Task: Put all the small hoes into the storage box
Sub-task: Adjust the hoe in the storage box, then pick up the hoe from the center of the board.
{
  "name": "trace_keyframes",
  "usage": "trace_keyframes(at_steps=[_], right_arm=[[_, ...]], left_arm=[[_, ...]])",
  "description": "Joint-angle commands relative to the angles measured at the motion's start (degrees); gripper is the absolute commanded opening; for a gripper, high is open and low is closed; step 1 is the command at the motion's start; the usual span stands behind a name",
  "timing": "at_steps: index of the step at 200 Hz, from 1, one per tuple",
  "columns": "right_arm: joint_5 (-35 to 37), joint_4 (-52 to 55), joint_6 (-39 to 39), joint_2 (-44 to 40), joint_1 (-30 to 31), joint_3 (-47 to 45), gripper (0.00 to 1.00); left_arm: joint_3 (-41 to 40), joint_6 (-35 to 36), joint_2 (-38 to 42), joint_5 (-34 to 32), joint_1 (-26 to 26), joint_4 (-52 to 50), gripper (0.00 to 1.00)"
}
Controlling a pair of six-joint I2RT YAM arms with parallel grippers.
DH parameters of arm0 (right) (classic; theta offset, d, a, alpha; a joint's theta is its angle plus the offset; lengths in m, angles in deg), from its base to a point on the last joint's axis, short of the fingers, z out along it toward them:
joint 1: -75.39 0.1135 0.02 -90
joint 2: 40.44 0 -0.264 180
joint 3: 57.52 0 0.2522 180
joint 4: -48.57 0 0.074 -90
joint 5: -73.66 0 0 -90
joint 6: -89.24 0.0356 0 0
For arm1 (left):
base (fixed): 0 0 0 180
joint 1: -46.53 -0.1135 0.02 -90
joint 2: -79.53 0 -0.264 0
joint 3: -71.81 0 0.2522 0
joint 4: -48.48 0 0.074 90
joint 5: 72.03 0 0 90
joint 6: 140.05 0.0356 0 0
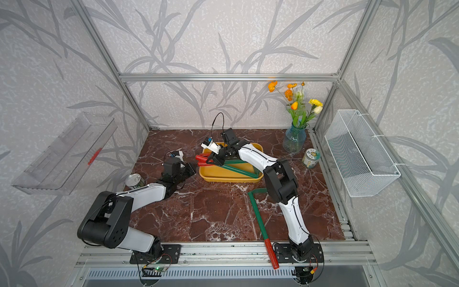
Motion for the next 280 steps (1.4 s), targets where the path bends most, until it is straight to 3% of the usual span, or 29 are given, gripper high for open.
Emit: trace_keyframes(at_steps=[1, 47, 92, 113, 152, 163, 173, 210, 241, 280], right_arm=[[-3.5, 3.2, -0.8, -3.5, -0.2, -0.5, 0.0], [-7.1, 9.0, -5.9, -2.8, 0.0, 0.0, 0.0], [-6.5, 15.6, -11.2, 1.1, 1.2, 4.2, 0.05], [-4.6, 16.1, -11.4, 2.4, 1.6, 5.0, 0.29], [0.4, 9.8, -9.0, -1.9, 1.9, 1.4, 0.49], [1.6, 9.1, -8.6, -3.2, 1.9, 1.3, 0.67], [3.0, 7.9, -8.2, -4.6, 1.9, 1.1, 0.71], [12.4, 0.2, -4.8, -15.1, 1.8, -4.8, 0.72], [27.0, 7.5, 2.6, -25.1, 1.8, -6.7, 0.71], [40.4, 10.1, 17.1, -39.4, 2.2, -26.1, 0.69]], left_arm=[[0.6, 1.0, 7.8, -1.1, -0.6, -2.1, 0.0], [0.2, 1.8, 24.7, -7.8, -1.1, -15.3, 0.0], [-1.0, 0.8, 26.8, -8.0, -1.1, -19.3, 0.0], [-0.8, 0.8, 26.8, -7.7, -1.1, -19.4, 0.0], [1.3, 2.3, 27.7, -8.0, -1.2, -22.1, 0.02], [1.7, 2.6, 28.1, -7.9, -1.2, -22.5, 0.06], [2.2, 2.8, 28.5, -7.9, -1.2, -22.9, 0.09], [2.9, 3.1, 30.7, -8.2, -1.2, -23.9, 0.23], [4.6, 5.0, 30.0, -5.6, -1.1, -24.8, 0.3], [4.8, 4.6, 24.6, -0.5, -1.1, -23.3, 0.4]])
